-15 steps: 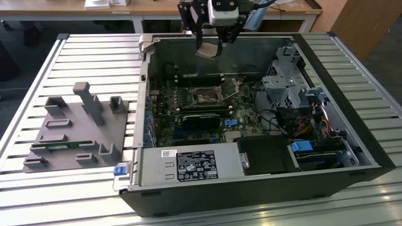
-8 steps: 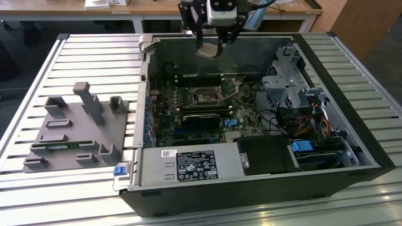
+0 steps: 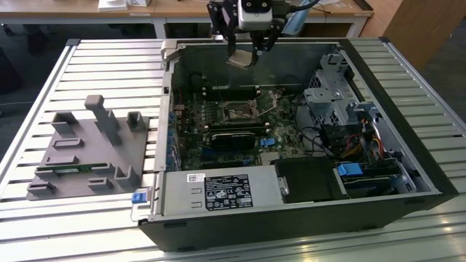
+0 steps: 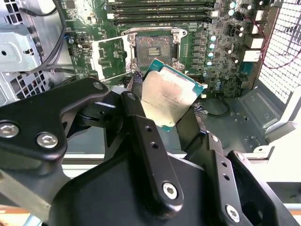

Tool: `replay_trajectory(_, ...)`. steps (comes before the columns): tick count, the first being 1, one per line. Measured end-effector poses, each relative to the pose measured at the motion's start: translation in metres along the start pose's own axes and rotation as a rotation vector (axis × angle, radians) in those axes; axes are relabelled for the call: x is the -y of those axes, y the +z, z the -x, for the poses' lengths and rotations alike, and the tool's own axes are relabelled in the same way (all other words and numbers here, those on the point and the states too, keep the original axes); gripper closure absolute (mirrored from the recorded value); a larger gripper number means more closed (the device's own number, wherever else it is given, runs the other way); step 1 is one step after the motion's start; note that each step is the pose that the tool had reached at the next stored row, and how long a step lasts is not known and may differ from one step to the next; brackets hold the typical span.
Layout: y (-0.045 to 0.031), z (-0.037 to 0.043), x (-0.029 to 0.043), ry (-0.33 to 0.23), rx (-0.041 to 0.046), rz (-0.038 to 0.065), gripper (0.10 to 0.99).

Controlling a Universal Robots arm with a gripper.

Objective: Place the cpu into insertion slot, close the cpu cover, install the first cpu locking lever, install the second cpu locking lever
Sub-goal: 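Place the cpu into insertion slot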

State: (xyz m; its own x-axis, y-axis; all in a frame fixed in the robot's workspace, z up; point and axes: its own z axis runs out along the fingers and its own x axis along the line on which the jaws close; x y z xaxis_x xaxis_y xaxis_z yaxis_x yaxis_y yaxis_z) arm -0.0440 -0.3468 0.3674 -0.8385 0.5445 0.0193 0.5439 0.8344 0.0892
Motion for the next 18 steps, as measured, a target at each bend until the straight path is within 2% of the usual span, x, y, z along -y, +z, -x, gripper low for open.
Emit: replay_trajectory(18,0.0005,-0.0003,0.0002,0.072,0.0065,0.001,0.549)
